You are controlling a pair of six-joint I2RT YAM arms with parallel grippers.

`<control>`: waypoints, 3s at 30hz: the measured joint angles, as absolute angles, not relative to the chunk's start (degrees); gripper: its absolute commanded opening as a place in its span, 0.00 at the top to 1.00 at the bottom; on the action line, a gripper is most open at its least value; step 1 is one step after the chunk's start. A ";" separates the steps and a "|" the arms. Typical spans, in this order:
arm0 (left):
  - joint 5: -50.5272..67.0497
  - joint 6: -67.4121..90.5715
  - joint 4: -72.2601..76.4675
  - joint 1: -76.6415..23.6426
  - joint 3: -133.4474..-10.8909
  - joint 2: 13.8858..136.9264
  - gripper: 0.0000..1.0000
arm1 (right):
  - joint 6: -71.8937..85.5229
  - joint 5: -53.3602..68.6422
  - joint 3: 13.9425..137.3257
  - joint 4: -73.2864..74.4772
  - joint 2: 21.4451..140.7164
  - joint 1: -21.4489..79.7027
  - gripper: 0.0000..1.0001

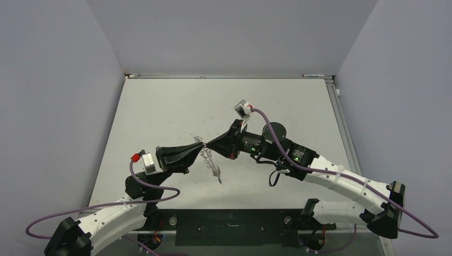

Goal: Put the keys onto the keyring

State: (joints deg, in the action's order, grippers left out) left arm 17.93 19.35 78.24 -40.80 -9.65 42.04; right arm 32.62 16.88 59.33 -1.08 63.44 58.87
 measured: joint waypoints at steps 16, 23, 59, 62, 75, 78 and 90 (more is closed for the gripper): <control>16.34 19.29 84.25 -40.80 -9.72 45.32 1.00 | 45.80 21.52 54.43 -11.38 64.51 56.60 0.93; 16.21 19.33 85.54 -40.80 -10.46 46.44 1.00 | 47.59 24.88 52.97 -15.53 65.82 56.16 0.55; 18.94 20.80 85.67 -41.71 -11.22 46.28 1.00 | 20.36 29.56 56.88 -8.51 61.14 53.93 0.60; 19.27 21.04 85.73 -41.80 -11.31 46.54 1.00 | 19.53 31.94 56.88 -9.26 61.14 53.93 0.57; 20.03 23.53 85.76 -41.93 -12.16 46.50 1.00 | 13.89 39.42 57.08 -9.74 63.88 53.93 0.60; 20.05 23.77 85.76 -41.93 -12.27 46.59 1.00 | 13.72 39.94 57.21 -9.80 64.12 53.93 0.61; 20.40 24.82 85.76 -41.98 -12.40 47.48 1.00 | 14.06 38.85 57.19 -12.86 64.18 53.93 0.67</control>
State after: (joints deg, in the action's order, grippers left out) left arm 20.40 24.82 85.76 -41.98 -12.40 47.48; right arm 14.06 38.85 57.19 -12.86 64.18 53.93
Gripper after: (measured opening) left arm 0.007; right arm 0.369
